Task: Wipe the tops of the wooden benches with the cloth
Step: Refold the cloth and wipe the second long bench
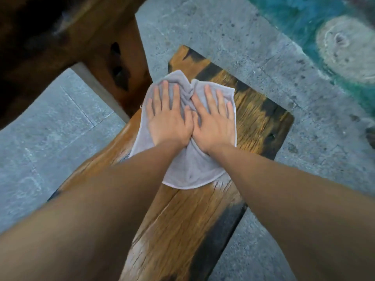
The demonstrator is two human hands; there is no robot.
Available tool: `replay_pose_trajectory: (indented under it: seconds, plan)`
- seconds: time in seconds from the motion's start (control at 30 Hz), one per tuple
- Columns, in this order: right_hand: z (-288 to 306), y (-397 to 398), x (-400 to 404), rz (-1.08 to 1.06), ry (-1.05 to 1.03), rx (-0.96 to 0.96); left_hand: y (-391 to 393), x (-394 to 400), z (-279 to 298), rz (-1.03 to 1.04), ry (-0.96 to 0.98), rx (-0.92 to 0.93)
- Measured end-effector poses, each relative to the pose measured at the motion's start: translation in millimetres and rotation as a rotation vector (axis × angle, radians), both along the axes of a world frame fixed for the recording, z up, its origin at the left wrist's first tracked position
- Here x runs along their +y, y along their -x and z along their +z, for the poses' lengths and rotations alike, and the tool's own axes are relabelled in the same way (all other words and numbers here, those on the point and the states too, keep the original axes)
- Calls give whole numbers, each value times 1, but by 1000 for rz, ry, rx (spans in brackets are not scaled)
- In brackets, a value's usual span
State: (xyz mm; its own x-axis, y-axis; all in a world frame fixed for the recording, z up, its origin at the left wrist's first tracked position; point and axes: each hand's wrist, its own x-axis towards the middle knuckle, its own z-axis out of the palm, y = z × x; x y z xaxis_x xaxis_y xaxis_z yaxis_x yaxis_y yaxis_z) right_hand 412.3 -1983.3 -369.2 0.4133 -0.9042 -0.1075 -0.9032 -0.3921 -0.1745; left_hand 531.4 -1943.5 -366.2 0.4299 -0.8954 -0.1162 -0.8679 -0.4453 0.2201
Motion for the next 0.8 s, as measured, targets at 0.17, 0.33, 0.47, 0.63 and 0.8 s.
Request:
replay_pose_trajectory:
  seconds: [0.17, 0.33, 0.47, 0.63, 0.8]
  plan:
    - [-2, -25, -98, 9, 10, 22, -25, -97, -5, 39, 60, 78]
    - [-1, -49, -166, -90, -83, -18, -39, -175, -3, 139, 40, 121]
    - [6, -55, -182, -211, -175, -60, -44, -197, 1, 44, 52, 70]
    - [1, -41, -161, -159, -77, -55, -38, -179, 0, 19, 48, 69]
    - [1, 9, -82, -156, -39, 17, -4, -99, -3, -118, -51, -12]
